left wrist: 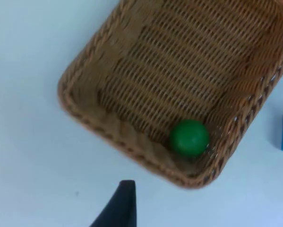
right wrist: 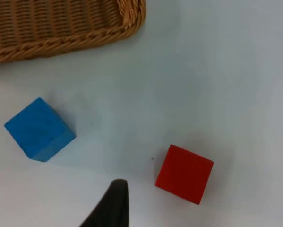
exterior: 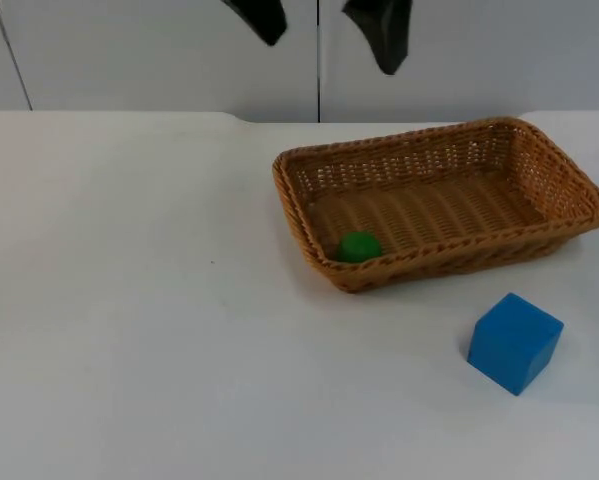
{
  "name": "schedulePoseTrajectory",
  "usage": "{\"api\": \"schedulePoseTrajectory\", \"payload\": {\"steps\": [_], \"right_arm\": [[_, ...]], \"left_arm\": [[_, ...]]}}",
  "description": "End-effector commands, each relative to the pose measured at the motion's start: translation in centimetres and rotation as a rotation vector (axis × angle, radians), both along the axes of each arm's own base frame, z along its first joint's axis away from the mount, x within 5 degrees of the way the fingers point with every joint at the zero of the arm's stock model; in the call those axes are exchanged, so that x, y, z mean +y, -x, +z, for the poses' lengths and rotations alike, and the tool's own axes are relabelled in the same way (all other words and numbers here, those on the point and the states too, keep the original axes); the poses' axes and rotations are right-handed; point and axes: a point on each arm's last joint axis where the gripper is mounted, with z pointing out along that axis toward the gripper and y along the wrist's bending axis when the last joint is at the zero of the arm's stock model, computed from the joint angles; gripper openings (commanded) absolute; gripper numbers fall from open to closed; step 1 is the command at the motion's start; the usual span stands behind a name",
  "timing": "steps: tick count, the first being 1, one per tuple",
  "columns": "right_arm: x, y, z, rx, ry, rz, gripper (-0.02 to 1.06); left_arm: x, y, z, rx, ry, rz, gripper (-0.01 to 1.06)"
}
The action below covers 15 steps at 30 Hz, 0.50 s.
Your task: Place all geometric objects except the red cube into the basket.
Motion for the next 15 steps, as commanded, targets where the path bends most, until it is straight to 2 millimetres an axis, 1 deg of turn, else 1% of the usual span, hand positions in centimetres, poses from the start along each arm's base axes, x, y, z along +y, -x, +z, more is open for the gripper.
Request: {"api": "schedulePoseTrajectory", "payload": {"steps": [1, 2, 3, 4, 5, 7, 9, 10, 12, 15], "right_arm": [[-0.1, -0.1, 0.2, -0.016, -0.002, -0.006, 1.05], [-0.1, -0.1, 0.2, -0.016, -0.002, -0.006, 1.05], [-0.1, -0.1, 0.2, -0.016, -0.002, -0.006, 1.05], [-0.1, -0.1, 0.2, -0.016, -0.002, -0.006, 1.05], [-0.1, -0.1, 0.2, -0.016, -0.002, -0.006, 1.05], [-0.1, -0.1, 0.2, -0.016, -0.002, -0.006, 1.05], [-0.1, -0.1, 0.2, -0.014, -0.001, -0.006, 1.05], [-0.1, -0.1, 0.2, -0.014, -0.001, -0.006, 1.05], [-0.1, -0.1, 0.2, -0.01, -0.001, -0.006, 1.05], [-0.1, 0.0, 0.2, -0.008, -0.001, -0.006, 1.05]], "left_arm": [[0.9, 0.9, 0.2, -0.02, -0.015, 0.034, 1.05], [1.1, 1.1, -0.2, -0.01, -0.02, 0.038, 1.05], [1.7, 2.1, -1.0, -0.003, -0.026, 0.045, 1.05], [2.4, 2.6, -1.2, -0.012, -0.028, 0.054, 1.05], [2.4, 2.6, -1.2, -0.012, -0.028, 0.054, 1.05], [4.0, 3.7, -2.5, 0.013, -0.035, 0.096, 1.05], [6.3, 4.7, -3.1, 0.021, -0.029, 0.152, 1.05], [6.3, 4.7, -3.1, 0.021, -0.029, 0.152, 1.05], [8.8, 5.9, -4.0, 0.058, -0.025, 0.216, 1.05], [13.0, 7.6, -4.4, 0.081, -0.033, 0.317, 1.05]]}}
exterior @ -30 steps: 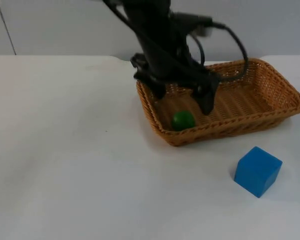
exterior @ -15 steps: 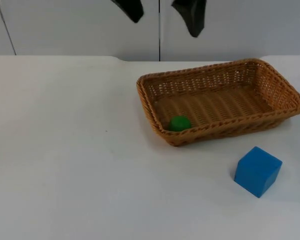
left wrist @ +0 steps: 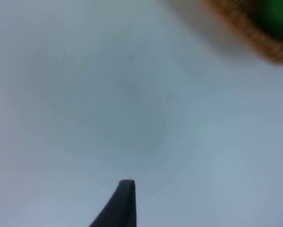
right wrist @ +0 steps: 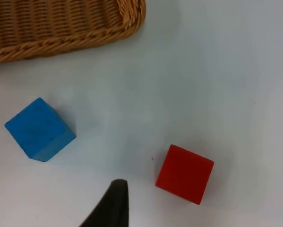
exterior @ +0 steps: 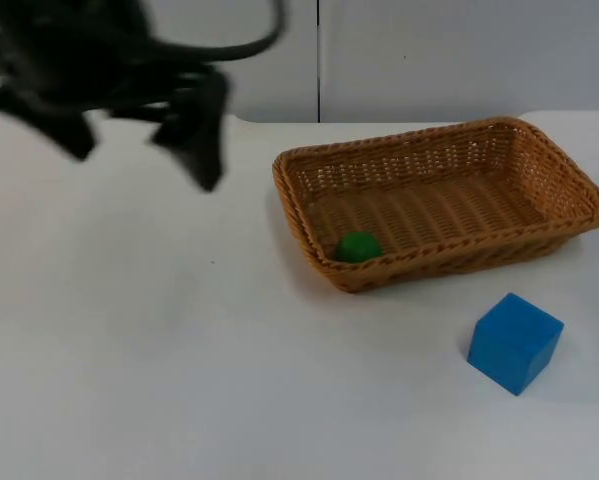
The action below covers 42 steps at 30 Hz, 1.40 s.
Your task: Place all geometric objects except the red cube into the basket.
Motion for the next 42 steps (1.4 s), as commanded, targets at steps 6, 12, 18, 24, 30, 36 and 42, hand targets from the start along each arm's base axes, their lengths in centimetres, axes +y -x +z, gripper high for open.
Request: {"api": "schedulePoseTrajectory", "payload": {"steps": [6, 12, 18, 24, 30, 36, 42], "right_arm": [[-0.1, 0.0, 0.1, -0.004, -0.001, -0.006, 1.05], [0.0, 0.0, 0.1, 0.002, -0.008, -0.007, 1.05], [0.2, 0.1, 0.1, 0.012, -0.03, 0.015, 1.05], [1.0, 0.4, -0.1, 0.037, -0.057, 0.113, 1.05], [3.7, 1.0, -1.7, 0.094, -0.039, 0.315, 1.05], [7.3, 1.0, -4.0, 0.155, 0.057, 0.487, 1.05], [9.8, -1.9, -6.2, 0.222, 0.06, 0.429, 1.05]], "left_arm": [[6.7, 4.5, -0.1, 0.009, 0.014, 0.195, 1.05], [10.4, 8.9, 0.3, -0.042, 0.029, 0.326, 1.05], [10.7, 11.5, 1.0, -0.07, 0.039, 0.327, 1.05], [10.8, 13.2, 1.2, -0.096, 0.042, 0.317, 1.05], [10.9, 14.4, 1.2, -0.124, 0.044, 0.315, 1.05], [10.9, 14.5, 1.3, -0.125, 0.047, 0.317, 1.05], [11.0, 14.5, 1.3, -0.126, 0.042, 0.316, 1.05]]}}
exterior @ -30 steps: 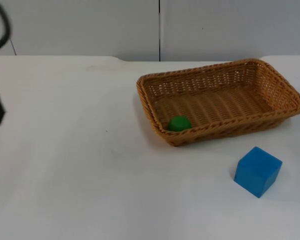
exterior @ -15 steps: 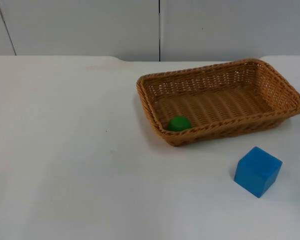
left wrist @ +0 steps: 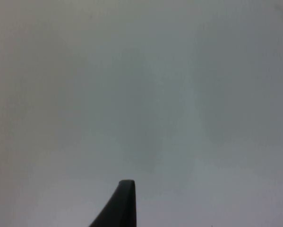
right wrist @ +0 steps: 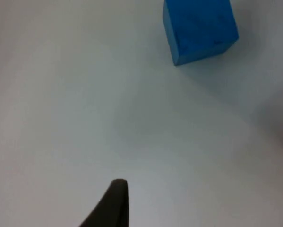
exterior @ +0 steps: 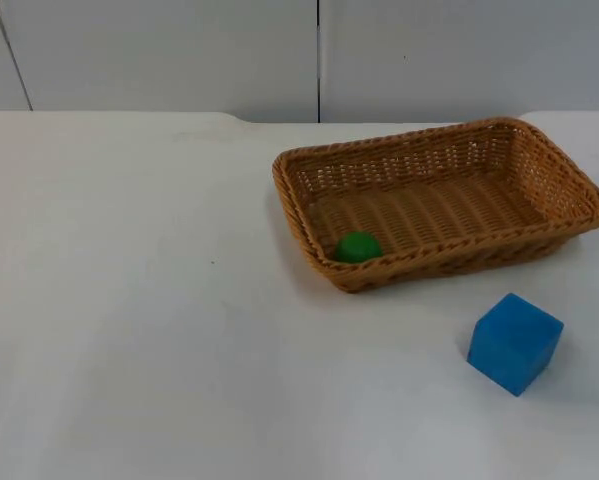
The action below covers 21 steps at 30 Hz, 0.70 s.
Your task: Place all geometric objects except the red cube into the basket.
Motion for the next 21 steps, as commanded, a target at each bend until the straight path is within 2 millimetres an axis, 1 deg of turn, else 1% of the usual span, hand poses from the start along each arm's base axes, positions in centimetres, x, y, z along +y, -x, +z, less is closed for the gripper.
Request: {"api": "schedulePoseTrajectory", "payload": {"steps": [1, 3, 4, 10, 11, 13, 16, 17, 18, 20, 21], "right_arm": [[1.0, -1.6, -0.7, -0.019, -0.008, -0.01, 1.05], [1.2, -1.9, -1.0, -0.019, -0.003, -0.006, 1.05], [1.6, -2.7, -1.5, -0.028, 0.001, 0.001, 1.05], [3.8, -6.6, -6.1, -0.014, 0.017, 0.025, 1.05], [3.8, -6.6, -6.1, -0.014, 0.017, 0.025, 1.05], [4.4, -7.6, -7.6, -0.026, 0.01, 0.036, 1.05], [5.0, -8.6, -9.7, -0.029, 0.004, 0.04, 1.05], [5.0, -8.6, -9.7, -0.029, 0.004, 0.04, 1.05], [5.1, -8.7, -10.3, -0.031, 0.001, 0.041, 1.04], [5.3, -8.9, -11.2, -0.027, 0.001, 0.042, 0.99], [5.3, -9.0, -11.6, -0.024, 0.002, 0.043, 0.93]], "left_arm": [[0.1, 0.1, 0.0, 0.0, 0.001, 0.007, 1.05], [0.1, 0.1, 0.0, 0.0, 0.001, 0.007, 1.05], [0.1, 0.1, 0.0, 0.0, 0.001, 0.007, 1.05], [0.1, 0.0, 0.0, -0.011, -0.001, 0.007, 1.05], [0.1, 0.0, 0.0, -0.011, -0.001, 0.007, 1.05], [0.1, 0.0, 0.0, -0.018, 0.0, 0.008, 1.05], [0.1, 0.0, 0.0, -0.018, 0.0, 0.008, 1.05], [0.1, 0.0, 0.0, -0.018, 0.0, 0.008, 1.05], [0.1, 0.0, 0.0, -0.018, 0.0, 0.008, 1.05], [0.1, 0.0, 0.0, -0.018, 0.0, 0.008, 1.05], [0.1, 0.0, 0.0, -0.018, -0.002, 0.008, 1.05]]}}
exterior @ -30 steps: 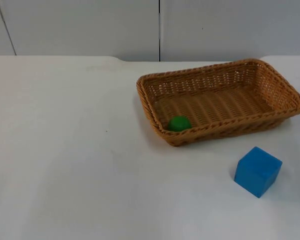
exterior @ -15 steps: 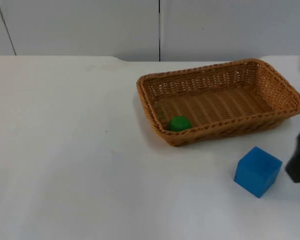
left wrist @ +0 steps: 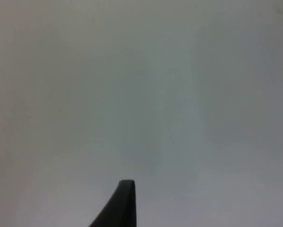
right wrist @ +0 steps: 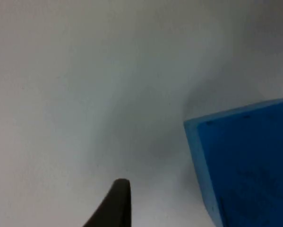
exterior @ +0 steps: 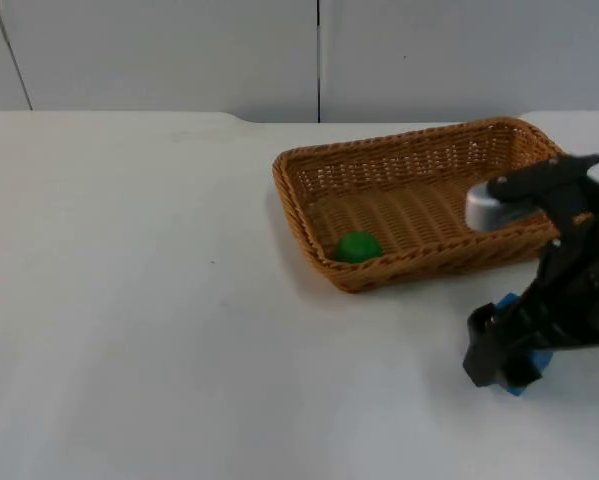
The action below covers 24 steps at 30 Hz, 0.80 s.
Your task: Place all geometric objects except the red cube into the basket.
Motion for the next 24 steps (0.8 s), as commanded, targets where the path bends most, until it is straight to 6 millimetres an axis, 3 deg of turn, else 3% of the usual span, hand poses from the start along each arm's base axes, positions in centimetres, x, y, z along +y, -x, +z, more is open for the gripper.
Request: {"api": "schedulePoseTrajectory", "payload": {"steps": [1, 3, 4, 5, 8, 9, 13, 14, 19, 24], "right_arm": [[0.2, -0.4, -0.3, -0.023, -0.004, 0.017, 0.85], [0.2, -0.4, -0.3, -0.023, -0.004, 0.017, 0.8], [0.2, -0.4, -0.3, -0.026, -0.006, 0.018, 0.7], [0.2, -0.5, -0.1, -0.034, -0.011, 0.016, 0.47], [0.1, -0.3, 1.1, -0.054, -0.022, 0.013, 0.0], [0.1, -0.3, 1.1, -0.054, -0.022, 0.013, 0.0], [-0.5, 0.7, 4.9, -0.062, -0.025, -0.003, 0.0], [-0.5, 0.7, 4.9, -0.062, -0.025, -0.003, 0.0], [-2.0, 3.0, 10.7, -0.132, -0.056, -0.011, 0.0], [-2.6, 4.1, 13.0, -0.177, -0.08, -0.014, 0.0]], "left_arm": [[0.1, 0.0, 0.0, -0.011, -0.002, 0.007, 1.05], [0.1, 0.0, 0.0, -0.011, -0.002, 0.007, 1.05], [0.1, 0.0, 0.0, -0.011, -0.002, 0.007, 1.05], [0.1, 0.0, 0.0, -0.011, -0.002, 0.007, 1.05], [0.1, 0.0, 0.0, -0.011, -0.002, 0.007, 1.05], [0.1, 0.0, 0.0, -0.011, -0.002, 0.007, 1.05], [0.1, 0.0, 0.0, -0.008, -0.002, 0.007, 1.05], [0.1, 0.0, 0.0, -0.008, -0.002, 0.007, 1.05], [0.1, 0.0, 0.0, -0.012, -0.002, 0.007, 1.05], [0.1, 0.0, 0.0, -0.012, -0.002, 0.007, 1.05]]}}
